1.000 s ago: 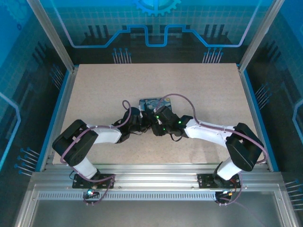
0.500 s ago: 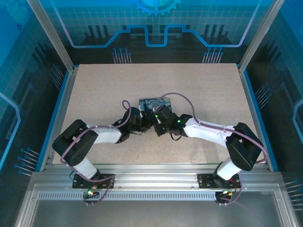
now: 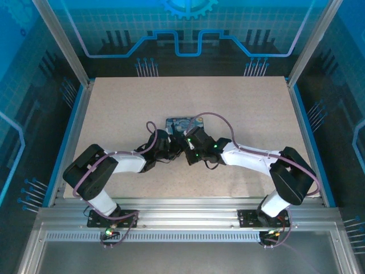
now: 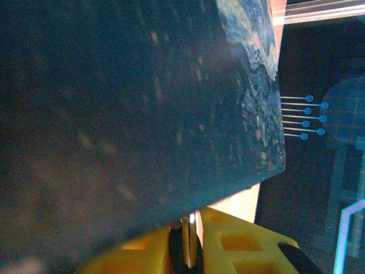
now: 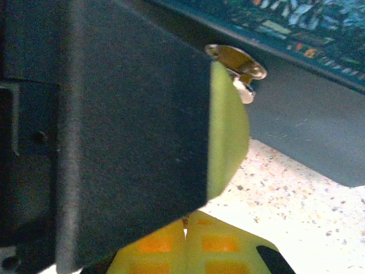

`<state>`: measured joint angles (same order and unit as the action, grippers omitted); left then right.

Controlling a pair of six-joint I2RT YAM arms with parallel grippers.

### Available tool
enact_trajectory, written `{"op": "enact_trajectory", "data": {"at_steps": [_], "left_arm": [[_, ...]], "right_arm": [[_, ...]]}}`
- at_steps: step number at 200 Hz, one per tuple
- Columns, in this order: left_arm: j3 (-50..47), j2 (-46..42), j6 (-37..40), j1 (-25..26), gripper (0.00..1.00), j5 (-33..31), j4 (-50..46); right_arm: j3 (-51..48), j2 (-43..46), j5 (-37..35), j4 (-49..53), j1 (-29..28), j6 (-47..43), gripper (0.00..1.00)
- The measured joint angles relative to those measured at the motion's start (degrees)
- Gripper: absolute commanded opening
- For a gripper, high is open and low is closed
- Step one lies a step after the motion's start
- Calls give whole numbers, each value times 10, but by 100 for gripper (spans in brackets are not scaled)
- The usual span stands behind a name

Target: Unlock a padlock with a key

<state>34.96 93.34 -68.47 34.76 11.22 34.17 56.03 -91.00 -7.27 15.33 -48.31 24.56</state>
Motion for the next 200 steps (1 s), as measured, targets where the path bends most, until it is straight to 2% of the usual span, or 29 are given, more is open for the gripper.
{"op": "enact_trajectory", "data": {"at_steps": [18,62,122,200], "left_arm": [[-5,0,1,0,39,-1,7],[-31,0,8,0,48,-7,13],[-63,-14,10,-5,51,-9,23],[-100,-95,13,-52,53,-16,16]], "right_arm": [[-4,-8,9,-16,1,0,0],[-28,-26,35,-53,5,0,0],[-47,-28,62,-78,30,-7,0],[-47,-28,82,-77,41,-45,0]]}}
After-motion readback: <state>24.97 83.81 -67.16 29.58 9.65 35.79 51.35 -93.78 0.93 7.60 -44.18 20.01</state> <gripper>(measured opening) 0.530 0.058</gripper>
